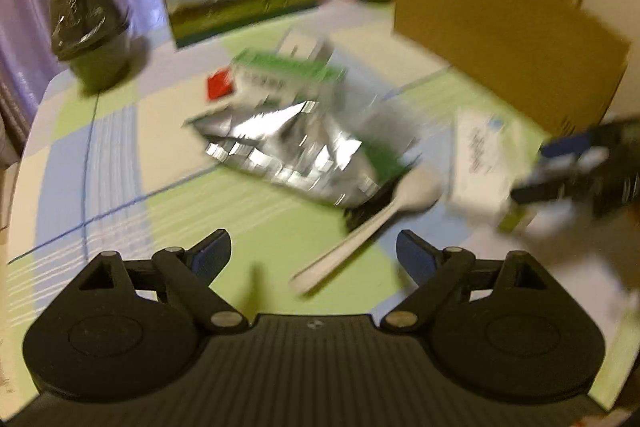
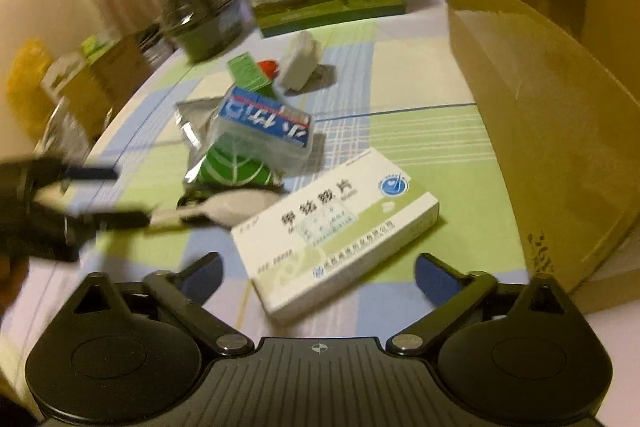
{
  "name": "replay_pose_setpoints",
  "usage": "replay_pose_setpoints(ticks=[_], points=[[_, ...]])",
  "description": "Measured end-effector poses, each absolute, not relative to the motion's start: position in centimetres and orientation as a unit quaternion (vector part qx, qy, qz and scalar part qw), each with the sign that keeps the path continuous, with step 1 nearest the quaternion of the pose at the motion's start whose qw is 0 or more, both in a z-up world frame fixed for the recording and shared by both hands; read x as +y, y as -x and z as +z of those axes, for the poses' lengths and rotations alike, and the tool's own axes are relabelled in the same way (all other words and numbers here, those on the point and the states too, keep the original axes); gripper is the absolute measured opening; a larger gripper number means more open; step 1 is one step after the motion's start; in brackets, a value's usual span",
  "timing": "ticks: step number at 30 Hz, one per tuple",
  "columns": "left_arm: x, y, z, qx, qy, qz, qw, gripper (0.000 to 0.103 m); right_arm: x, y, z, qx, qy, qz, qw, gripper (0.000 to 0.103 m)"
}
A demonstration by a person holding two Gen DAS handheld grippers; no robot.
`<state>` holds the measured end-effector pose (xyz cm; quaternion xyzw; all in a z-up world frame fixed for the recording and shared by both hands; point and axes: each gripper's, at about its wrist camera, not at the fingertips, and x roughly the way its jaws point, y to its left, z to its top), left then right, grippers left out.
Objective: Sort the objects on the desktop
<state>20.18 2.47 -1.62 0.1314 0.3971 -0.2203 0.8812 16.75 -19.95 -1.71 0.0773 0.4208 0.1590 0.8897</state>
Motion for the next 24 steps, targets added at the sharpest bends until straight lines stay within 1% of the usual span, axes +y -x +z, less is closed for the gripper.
replay_pose_setpoints(ticks=[3, 9, 11, 20, 21, 23, 24], points=[[2.6, -20.4, -2.1, 0.408, -0.127, -0.231, 0.874, 0.087, -19.0, -17.7, -1.7, 0.414, -0.093, 0.129, 0.896, 0.101], [1.2, -20.0, -2.4, 0.397, -0.158, -0.248, 0.869, 0.087, -17.7, -19.9, -3.3, 0.417, -0.089, 0.054, 0.903, 0.101], [0.8, -19.8, -2.5, 0.395, -0.17, -0.256, 0.866, 0.087, -18.1, -20.2, -3.4, 0.421, -0.093, 0.055, 0.901, 0.101], [-0.4, -19.7, -2.6, 0.389, -0.186, -0.278, 0.858, 0.087, -19.7, -18.1, -2.8, 0.455, -0.014, 0.129, 0.881, 0.1], [-0.6, -19.8, -2.7, 0.39, -0.186, -0.28, 0.857, 0.087, -19.7, -17.7, -2.6, 0.457, -0.001, 0.133, 0.88, 0.099], [-0.9, -19.8, -2.8, 0.39, -0.189, -0.282, 0.856, 0.087, -19.7, -16.7, -2.2, 0.453, 0.036, 0.141, 0.879, 0.091], [-1.1, -19.8, -2.8, 0.391, -0.189, -0.283, 0.855, 0.086, -19.6, -16.1, -2.3, 0.455, 0.057, 0.142, 0.877, 0.079]])
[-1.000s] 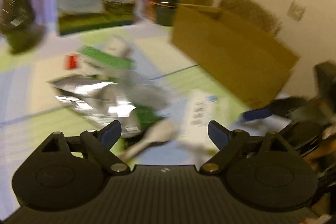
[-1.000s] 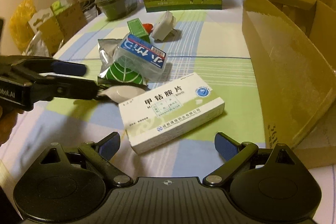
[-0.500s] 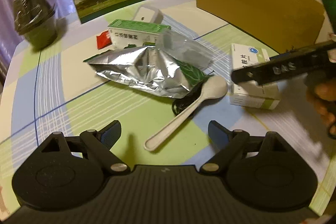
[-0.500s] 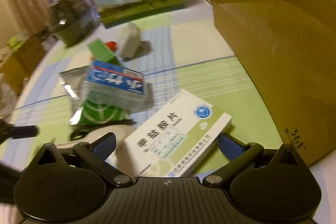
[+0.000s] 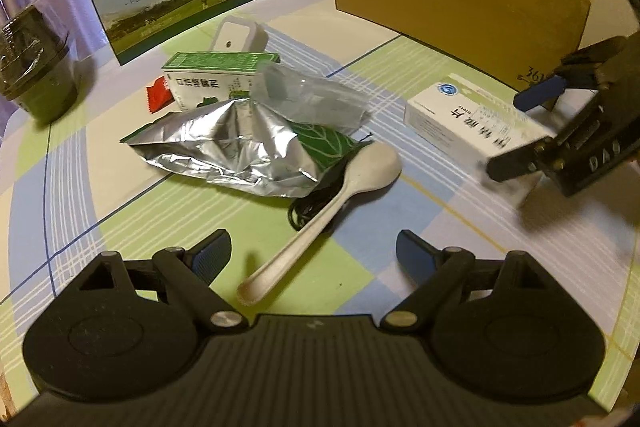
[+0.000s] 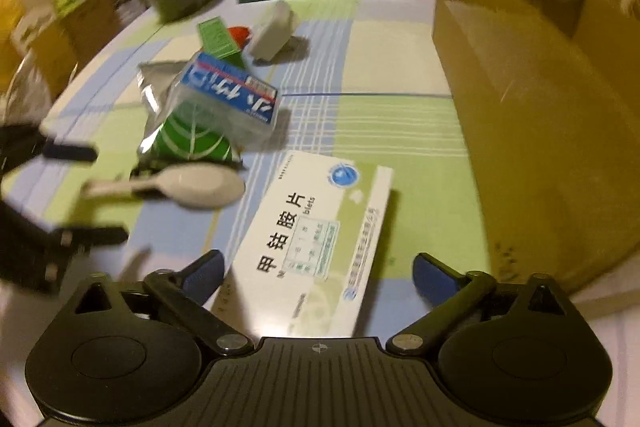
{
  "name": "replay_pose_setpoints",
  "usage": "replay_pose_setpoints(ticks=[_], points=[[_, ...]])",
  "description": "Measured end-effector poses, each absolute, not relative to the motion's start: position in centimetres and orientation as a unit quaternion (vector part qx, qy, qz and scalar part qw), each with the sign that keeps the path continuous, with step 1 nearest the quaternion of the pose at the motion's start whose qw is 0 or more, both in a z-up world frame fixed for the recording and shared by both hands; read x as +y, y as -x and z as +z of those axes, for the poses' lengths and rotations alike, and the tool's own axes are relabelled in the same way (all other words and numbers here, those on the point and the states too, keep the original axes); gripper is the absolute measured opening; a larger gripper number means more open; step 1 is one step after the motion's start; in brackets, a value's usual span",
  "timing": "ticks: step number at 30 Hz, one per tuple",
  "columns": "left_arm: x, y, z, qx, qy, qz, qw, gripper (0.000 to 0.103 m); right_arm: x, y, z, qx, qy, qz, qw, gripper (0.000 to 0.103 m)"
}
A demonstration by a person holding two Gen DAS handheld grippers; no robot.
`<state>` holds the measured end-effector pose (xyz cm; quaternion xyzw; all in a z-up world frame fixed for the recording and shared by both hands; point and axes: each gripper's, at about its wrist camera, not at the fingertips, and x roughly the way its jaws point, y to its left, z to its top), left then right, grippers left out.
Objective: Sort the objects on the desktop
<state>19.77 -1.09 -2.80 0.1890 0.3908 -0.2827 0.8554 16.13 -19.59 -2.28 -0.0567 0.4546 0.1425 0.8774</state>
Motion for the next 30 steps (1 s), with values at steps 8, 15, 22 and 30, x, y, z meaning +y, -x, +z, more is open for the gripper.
replay_pose_setpoints(ticks=[8, 15, 22, 30], points=[[-1.9, -20.0, -3.2, 0.402, -0.189, -0.284, 0.85, 0.065, -19.5, -14.6, -3.1, 0.437, 0.093, 0.147, 0.883, 0.069], [-2.1, -18.9, -3.4, 0.424, -0.194, -0.289, 0.836, 0.019, -19.6, -14.0, -3.0, 0.437, 0.097, 0.161, 0.88, 0.068], [-2.2, -15.2, -2.9, 0.44, -0.192, -0.313, 0.819, 0.008, -20.6, -11.1, -2.2, 0.44, 0.08, 0.175, 0.877, 0.068], [-3.1, -11.7, -1.9, 0.409, -0.185, -0.301, 0.841, 0.036, -21.2, -9.1, -2.0, 0.431, 0.077, 0.178, 0.881, 0.068]])
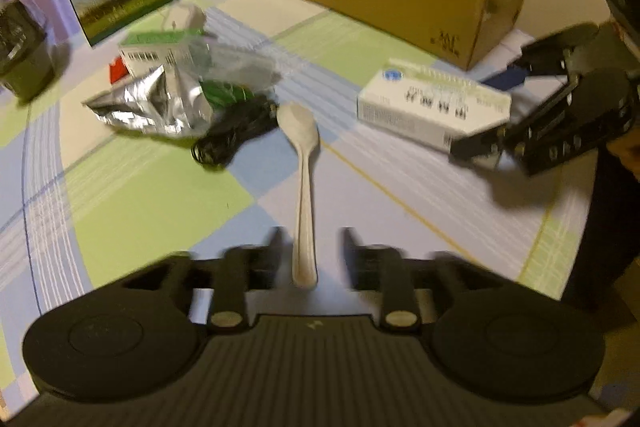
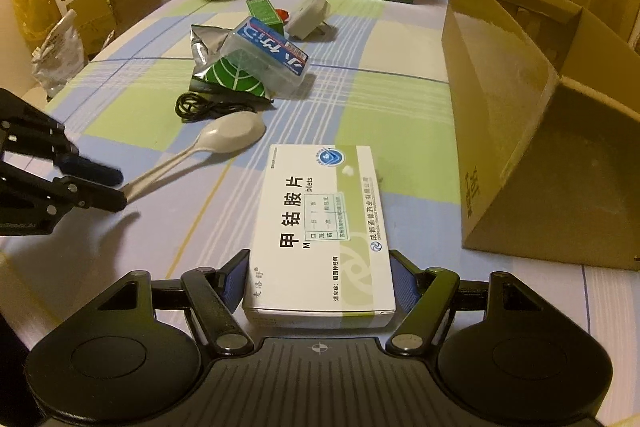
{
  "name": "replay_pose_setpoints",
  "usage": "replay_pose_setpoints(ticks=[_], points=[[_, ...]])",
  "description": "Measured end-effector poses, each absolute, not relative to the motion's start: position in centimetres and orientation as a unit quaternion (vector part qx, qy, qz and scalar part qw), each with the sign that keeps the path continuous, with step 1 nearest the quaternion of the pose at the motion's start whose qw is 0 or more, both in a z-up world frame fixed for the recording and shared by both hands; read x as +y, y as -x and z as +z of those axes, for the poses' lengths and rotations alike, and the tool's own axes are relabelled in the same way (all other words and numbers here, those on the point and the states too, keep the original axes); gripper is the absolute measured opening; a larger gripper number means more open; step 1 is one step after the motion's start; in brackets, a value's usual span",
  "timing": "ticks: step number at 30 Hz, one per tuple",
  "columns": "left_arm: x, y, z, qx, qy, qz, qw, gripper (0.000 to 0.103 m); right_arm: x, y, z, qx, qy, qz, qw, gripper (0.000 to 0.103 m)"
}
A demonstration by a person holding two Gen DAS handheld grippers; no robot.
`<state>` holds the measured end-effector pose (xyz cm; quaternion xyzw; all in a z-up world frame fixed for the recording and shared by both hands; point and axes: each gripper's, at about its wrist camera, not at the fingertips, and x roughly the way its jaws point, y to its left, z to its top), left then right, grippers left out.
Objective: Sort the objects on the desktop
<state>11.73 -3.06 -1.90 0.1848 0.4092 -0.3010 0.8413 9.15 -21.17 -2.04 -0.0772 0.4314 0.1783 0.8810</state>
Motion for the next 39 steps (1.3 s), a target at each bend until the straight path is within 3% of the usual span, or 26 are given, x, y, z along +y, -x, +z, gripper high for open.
replay_pose_setpoints(ticks=[8, 22, 24, 27, 39], points=[[-5.9, -15.2, -1.8, 0.377, -0.173, -0.267, 0.87, 0.038, -21.2, -9.7, -2.8, 0.425, 0.091, 0.171, 0.884, 0.073], [-10.7, -15.9, -4.6, 0.325, -0.318, -0.266, 0.85, 0.039, -22.2, -11.2, -3.2, 0.43, 0.069, 0.164, 0.885, 0.076], [-10.7, -16.2, -4.6, 0.329, -0.313, -0.268, 0.85, 0.037, -22.3, -11.3, -3.1, 0.431, 0.066, 0.164, 0.885, 0.076], [-10.3, -16.8, -4.4, 0.351, -0.287, -0.268, 0.85, 0.027, -22.3, -11.3, -3.1, 0.431, 0.064, 0.166, 0.884, 0.076], [-7.3, -14.1, -2.8, 0.376, -0.22, -0.303, 0.848, 0.027, -22.3, -11.1, -2.8, 0.431, 0.056, 0.168, 0.885, 0.07]])
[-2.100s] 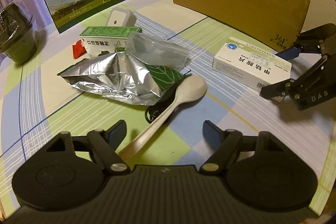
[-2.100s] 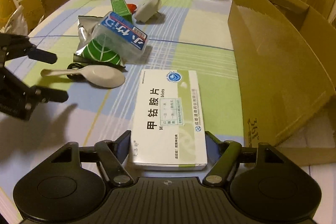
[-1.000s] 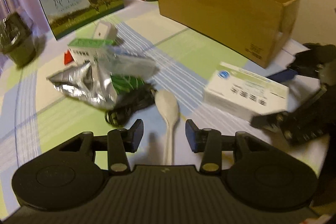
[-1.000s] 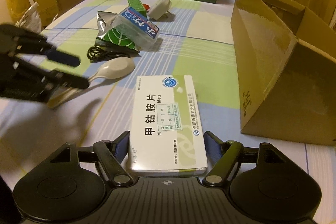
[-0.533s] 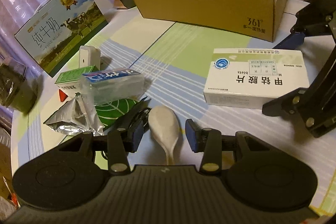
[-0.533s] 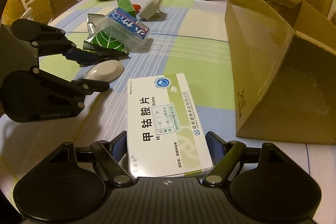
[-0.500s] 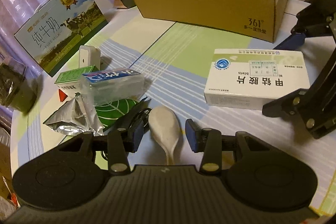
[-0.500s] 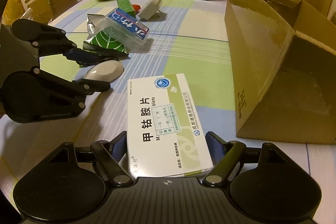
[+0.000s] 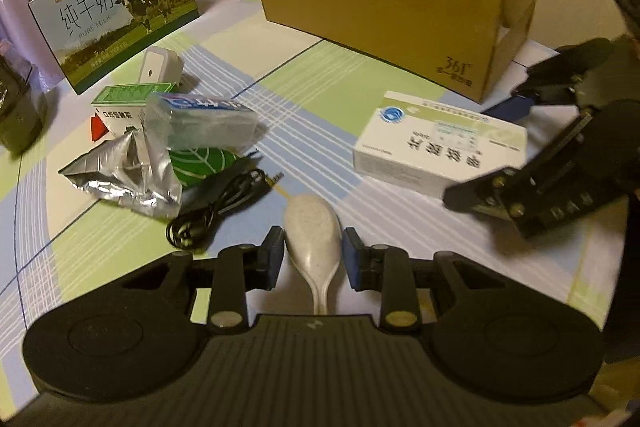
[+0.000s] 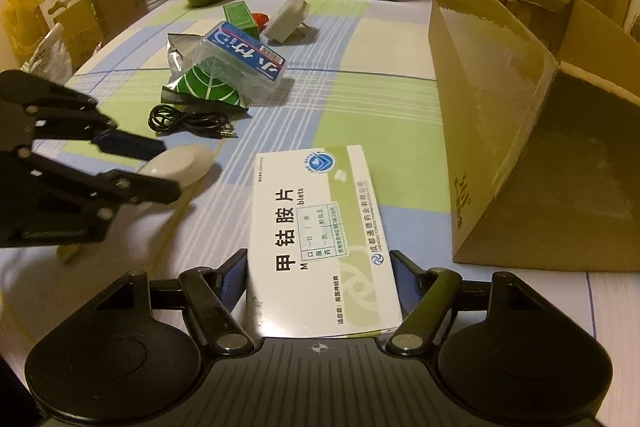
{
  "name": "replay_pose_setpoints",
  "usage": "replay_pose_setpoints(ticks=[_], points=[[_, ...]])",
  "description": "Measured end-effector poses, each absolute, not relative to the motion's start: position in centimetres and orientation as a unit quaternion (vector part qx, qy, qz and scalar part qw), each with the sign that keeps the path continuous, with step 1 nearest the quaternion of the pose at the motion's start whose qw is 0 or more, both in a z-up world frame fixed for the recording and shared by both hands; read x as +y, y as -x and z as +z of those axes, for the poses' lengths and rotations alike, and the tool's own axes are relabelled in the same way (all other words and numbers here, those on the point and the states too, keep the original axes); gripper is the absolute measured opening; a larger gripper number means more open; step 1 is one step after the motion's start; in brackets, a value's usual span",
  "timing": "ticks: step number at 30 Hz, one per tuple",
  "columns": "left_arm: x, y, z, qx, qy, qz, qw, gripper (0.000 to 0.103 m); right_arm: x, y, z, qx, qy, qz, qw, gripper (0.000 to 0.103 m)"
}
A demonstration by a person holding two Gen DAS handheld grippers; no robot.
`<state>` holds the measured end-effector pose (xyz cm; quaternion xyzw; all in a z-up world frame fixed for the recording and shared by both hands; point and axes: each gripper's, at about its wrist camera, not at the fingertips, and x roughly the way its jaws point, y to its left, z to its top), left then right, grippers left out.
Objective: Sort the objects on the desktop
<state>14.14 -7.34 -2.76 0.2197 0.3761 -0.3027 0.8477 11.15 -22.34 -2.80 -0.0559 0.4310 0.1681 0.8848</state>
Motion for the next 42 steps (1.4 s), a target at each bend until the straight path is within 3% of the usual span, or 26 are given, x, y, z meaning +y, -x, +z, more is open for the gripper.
replay_pose_setpoints(ticks=[14, 21, 24, 42], points=[[-6.9, -13.2, -3.9, 0.37, -0.244, -0.293, 0.847, 0.033, -21.6, -11.3, -3.2, 0.426, 0.069, 0.164, 0.887, 0.075], [-5.7, -14.1, -3.9, 0.388, -0.2, -0.291, 0.851, 0.034, -22.0, -11.5, -3.1, 0.428, 0.055, 0.162, 0.887, 0.075], [-5.3, -14.4, -3.9, 0.398, -0.178, -0.296, 0.85, 0.027, -22.0, -11.6, -3.0, 0.429, 0.052, 0.162, 0.887, 0.075], [-4.7, -14.5, -2.1, 0.393, -0.116, -0.291, 0.864, 0.025, -21.7, -11.5, -2.8, 0.417, 0.061, 0.166, 0.891, 0.076]])
